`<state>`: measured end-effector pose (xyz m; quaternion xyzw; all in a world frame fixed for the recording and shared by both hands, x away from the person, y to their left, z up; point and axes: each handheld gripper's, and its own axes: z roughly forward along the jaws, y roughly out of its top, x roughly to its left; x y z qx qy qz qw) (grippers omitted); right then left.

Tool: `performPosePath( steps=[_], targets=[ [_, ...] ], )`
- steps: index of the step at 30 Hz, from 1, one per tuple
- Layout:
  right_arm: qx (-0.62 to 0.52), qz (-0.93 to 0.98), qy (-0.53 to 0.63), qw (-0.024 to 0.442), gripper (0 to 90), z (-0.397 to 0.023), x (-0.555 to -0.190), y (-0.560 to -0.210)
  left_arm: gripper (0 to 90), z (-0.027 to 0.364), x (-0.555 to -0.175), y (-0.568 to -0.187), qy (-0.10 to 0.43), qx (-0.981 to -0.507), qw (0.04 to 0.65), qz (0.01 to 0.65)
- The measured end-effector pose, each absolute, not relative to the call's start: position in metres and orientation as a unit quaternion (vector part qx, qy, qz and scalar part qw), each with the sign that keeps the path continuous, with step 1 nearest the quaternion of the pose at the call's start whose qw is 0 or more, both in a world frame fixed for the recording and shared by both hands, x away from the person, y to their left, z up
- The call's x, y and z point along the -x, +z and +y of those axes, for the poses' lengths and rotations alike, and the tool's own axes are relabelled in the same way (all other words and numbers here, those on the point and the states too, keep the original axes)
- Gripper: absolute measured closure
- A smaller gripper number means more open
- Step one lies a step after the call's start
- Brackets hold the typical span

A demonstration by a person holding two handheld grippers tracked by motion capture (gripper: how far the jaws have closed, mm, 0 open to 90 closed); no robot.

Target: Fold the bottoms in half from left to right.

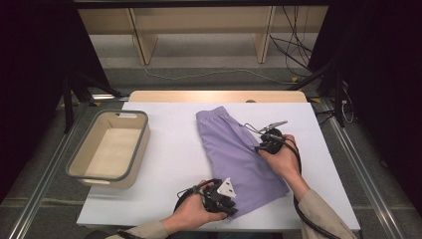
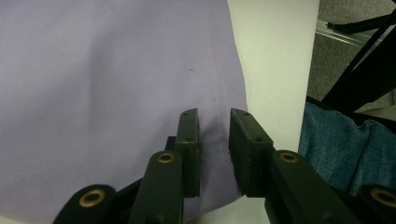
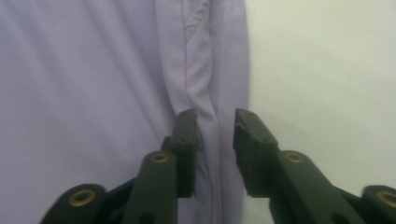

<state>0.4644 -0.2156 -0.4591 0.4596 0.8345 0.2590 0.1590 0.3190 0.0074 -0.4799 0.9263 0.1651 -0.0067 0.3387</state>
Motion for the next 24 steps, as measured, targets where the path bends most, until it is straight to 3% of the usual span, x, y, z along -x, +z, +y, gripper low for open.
performPosePath(
  steps=[8, 14, 24],
  targets=[
    [-0.443, 0.849, 0.246, 0.151, 80.0, -0.206, -0.476, -0.467, 73.1, 0.007, -0.319, -0.480, -0.007, -0.927, 0.338, 0.164],
    [-0.447, 0.847, 0.247, 0.148, 89.5, -0.206, -0.477, -0.469, 73.1, 0.007, -0.319, -0.480, -0.007, -0.927, 0.338, 0.163],
    [-0.461, 0.832, 0.256, 0.170, 90.0, -0.213, -0.478, -0.459, 73.3, 0.007, -0.319, -0.480, -0.003, -0.927, 0.339, 0.160]
  ],
)
